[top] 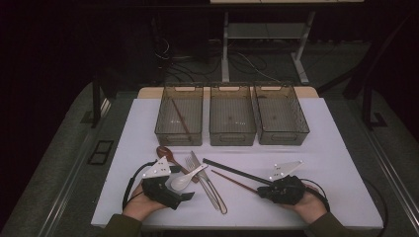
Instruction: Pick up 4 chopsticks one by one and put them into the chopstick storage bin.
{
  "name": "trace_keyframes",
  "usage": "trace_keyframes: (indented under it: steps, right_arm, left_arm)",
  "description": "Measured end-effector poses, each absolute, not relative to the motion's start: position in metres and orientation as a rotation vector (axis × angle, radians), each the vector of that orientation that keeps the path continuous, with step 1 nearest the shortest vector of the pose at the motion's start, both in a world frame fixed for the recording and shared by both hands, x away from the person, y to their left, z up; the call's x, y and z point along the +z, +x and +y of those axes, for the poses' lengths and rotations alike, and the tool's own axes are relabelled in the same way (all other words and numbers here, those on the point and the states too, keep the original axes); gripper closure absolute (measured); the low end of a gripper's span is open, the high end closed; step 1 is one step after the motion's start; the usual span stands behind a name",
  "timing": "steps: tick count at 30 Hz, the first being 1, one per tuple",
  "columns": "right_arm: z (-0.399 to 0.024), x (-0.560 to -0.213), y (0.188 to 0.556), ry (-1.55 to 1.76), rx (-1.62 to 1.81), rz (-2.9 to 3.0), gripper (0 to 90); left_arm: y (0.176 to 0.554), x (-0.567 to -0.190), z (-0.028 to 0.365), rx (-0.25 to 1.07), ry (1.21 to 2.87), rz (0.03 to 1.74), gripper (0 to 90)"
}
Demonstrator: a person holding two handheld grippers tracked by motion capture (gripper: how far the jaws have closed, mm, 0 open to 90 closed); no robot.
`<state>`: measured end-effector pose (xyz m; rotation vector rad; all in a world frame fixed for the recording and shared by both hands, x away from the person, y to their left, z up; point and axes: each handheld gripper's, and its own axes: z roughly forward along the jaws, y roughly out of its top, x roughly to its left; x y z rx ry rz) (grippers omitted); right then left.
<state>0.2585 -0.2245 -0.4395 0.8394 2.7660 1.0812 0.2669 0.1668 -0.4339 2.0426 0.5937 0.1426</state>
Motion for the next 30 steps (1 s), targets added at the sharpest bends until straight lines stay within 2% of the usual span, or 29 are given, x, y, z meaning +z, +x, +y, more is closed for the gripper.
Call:
trace_keyframes:
  steps: [30]
  right_arm:
    - [-0.244, -0.411, 0.262, 0.867, 1.305, 2.684, 84.5]
  left_arm:
    - [0.267, -0.434, 0.167, 0.142, 2.044, 0.594, 0.0]
